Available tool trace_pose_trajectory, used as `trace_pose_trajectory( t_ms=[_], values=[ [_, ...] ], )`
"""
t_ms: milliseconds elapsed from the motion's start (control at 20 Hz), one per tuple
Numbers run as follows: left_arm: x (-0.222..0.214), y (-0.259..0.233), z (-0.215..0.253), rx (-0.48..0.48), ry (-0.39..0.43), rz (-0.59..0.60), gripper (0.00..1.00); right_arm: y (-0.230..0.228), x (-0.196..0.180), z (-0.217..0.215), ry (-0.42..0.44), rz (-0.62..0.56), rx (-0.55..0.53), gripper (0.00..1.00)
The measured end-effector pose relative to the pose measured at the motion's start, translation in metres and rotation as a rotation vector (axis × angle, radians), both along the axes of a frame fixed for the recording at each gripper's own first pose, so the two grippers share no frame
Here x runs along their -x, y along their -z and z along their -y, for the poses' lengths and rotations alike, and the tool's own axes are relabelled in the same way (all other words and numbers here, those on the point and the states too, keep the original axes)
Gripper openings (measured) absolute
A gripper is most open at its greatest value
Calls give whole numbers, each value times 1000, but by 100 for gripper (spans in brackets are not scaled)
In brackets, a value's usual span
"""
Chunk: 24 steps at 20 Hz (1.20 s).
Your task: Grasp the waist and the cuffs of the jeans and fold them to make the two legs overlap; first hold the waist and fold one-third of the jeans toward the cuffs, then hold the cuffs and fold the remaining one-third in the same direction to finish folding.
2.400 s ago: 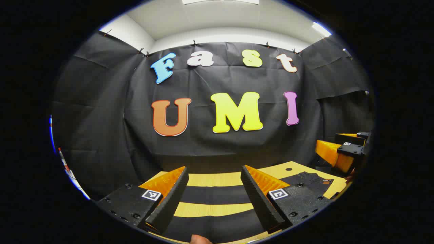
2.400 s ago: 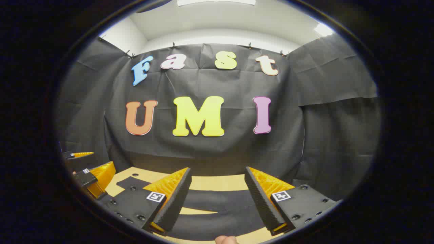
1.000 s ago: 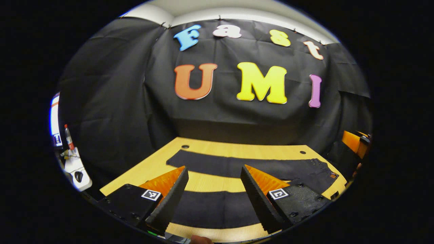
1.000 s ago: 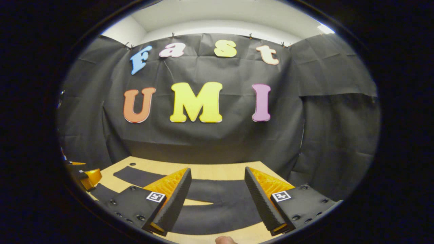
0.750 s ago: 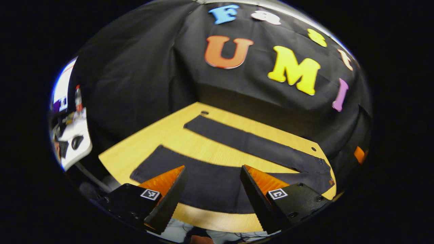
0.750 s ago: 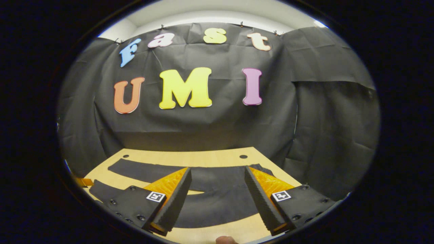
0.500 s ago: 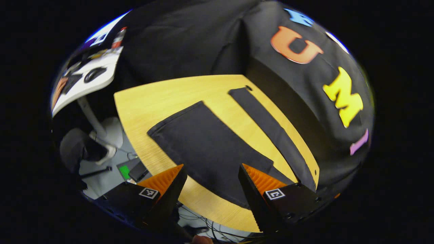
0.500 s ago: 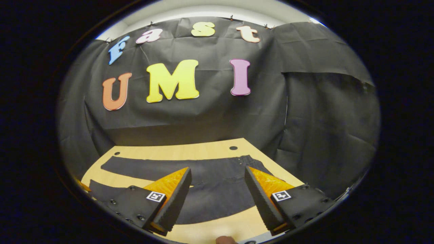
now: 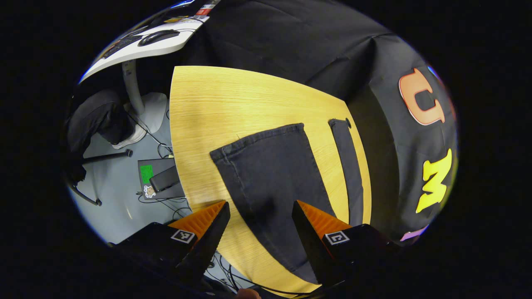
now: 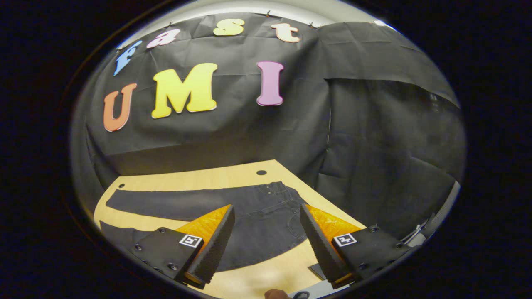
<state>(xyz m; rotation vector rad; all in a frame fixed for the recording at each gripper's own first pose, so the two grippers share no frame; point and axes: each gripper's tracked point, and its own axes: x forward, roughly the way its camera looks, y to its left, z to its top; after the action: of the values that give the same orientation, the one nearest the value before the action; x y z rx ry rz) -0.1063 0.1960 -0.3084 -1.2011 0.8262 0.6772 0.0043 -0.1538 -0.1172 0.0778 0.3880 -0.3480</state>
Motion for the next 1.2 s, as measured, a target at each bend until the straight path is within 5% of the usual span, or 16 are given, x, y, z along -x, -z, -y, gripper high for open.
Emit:
trace_pose_trajectory(
  t_ms=[450, 600, 700, 750, 900, 1100, 1200],
  values=[
    [-34, 8, -10, 8, -5, 80, 96, 25, -1, 33, 81, -38, -22, 95],
    [-40, 14, -9, 73, -15, 129, 81, 32, -3, 41, 94, -43, -18, 98],
    [-37, 18, -13, 103, -48, 136, 50, 37, -8, 49, 95, -47, -23, 98],
    [-37, 24, -15, 108, -60, 132, 43, 44, -13, 55, 95, -60, -47, 98],
    [-37, 24, -15, 112, -50, 131, 8, 80, -15, 62, 107, -197, -265, 98],
    [-40, 24, -17, 138, -51, 134, 4, 130, -18, 74, 233, -306, -657, 96],
    [-42, 25, -17, 146, -48, 133, 4, 139, -18, 75, 281, -343, -769, 90]
  ],
)
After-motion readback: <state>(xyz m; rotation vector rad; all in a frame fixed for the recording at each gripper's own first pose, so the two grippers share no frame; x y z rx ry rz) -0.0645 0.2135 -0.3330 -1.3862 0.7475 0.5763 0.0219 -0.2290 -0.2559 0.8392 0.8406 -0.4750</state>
